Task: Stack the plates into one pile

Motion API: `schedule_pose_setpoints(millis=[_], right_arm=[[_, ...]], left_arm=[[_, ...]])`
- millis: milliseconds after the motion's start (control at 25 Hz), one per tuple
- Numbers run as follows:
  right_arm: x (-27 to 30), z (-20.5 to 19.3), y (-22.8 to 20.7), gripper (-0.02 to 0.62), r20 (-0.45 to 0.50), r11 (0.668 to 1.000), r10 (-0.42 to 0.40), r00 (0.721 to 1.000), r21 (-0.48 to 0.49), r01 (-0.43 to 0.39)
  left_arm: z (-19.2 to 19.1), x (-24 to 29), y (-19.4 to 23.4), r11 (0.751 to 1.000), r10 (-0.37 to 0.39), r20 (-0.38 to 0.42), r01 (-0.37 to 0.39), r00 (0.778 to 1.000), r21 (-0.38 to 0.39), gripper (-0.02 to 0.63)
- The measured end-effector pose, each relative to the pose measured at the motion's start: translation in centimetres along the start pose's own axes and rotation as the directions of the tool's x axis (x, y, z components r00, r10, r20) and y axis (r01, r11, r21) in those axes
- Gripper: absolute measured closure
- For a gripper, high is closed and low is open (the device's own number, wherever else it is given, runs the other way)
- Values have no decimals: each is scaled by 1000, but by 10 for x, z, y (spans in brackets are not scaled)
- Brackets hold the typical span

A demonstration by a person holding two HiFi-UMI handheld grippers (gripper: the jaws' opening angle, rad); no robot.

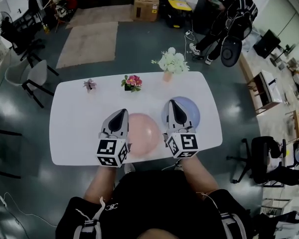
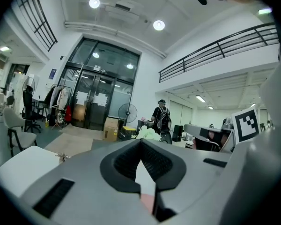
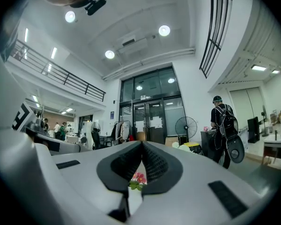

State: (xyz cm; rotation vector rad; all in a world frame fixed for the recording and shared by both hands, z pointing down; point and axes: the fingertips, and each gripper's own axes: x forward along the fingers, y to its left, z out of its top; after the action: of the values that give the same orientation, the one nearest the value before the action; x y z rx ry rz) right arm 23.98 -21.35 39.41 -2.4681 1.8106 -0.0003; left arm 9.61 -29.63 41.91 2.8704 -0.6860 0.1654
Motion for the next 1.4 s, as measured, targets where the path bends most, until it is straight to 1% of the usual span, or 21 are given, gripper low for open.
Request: schedule_pose_setpoints(millis=[160,280,400,480,560,640,760,920,1040,1080,1120,1200,1240,1320,1400], right_arm=[[-34,-3,-68,580,10,999,35,999,22,-35],[-62,-6,-129,580,16,996,85,996,29,-86],[-91,-4,-183,580,9,988,153,988,30,-153],[-109,-1,-206,580,4,978,210,978,18,-210],[-121,0,-216,580,-1,964,267,964,9,-267],[-131,0,-220,580,-6,952,306,952,18,-305],[-143,-1,-221,580,-3,943,333,943,16,-333],[-146,-6,-219,580,-2,942,335,942,10,-335],[-147,-16,-211,580,-29,933,360,932,-7,-361],[-147,-21,-206,578,-46,923,383,923,-24,-384],[-146,-27,-200,580,-70,907,415,907,-38,-419],[-146,-43,-189,443,-139,869,481,866,-53,-491],[-145,-52,-186,430,-178,854,500,848,-61,-517],[-145,-74,-181,426,-254,825,522,814,-92,-558],[-148,-99,-175,422,-332,788,540,773,-125,-603]], left_arm=[[-10,25,-74,999,36,6,-36,999,17,595],[-22,44,-143,994,103,35,-102,994,-26,595],[-35,56,-212,982,176,34,-174,984,-70,594],[-41,56,-249,974,216,26,-213,976,-74,594],[-43,51,-274,964,255,22,-252,967,-80,594],[-45,43,-287,956,285,16,-283,958,-81,594],[-47,31,-293,947,319,19,-317,948,-53,594],[-50,24,-291,946,324,14,-324,946,-29,594],[-50,15,-290,943,332,24,-331,943,-40,594],[-51,13,-289,942,334,26,-332,942,-43,594],[-53,11,-288,942,335,23,-334,942,-44,594],[-58,8,-285,941,337,10,-336,942,-44,594],[-59,7,-284,940,340,9,-339,941,-47,594],[-58,3,-280,936,349,14,-347,937,-56,594],[-60,0,-277,933,357,15,-355,934,-60,594]])
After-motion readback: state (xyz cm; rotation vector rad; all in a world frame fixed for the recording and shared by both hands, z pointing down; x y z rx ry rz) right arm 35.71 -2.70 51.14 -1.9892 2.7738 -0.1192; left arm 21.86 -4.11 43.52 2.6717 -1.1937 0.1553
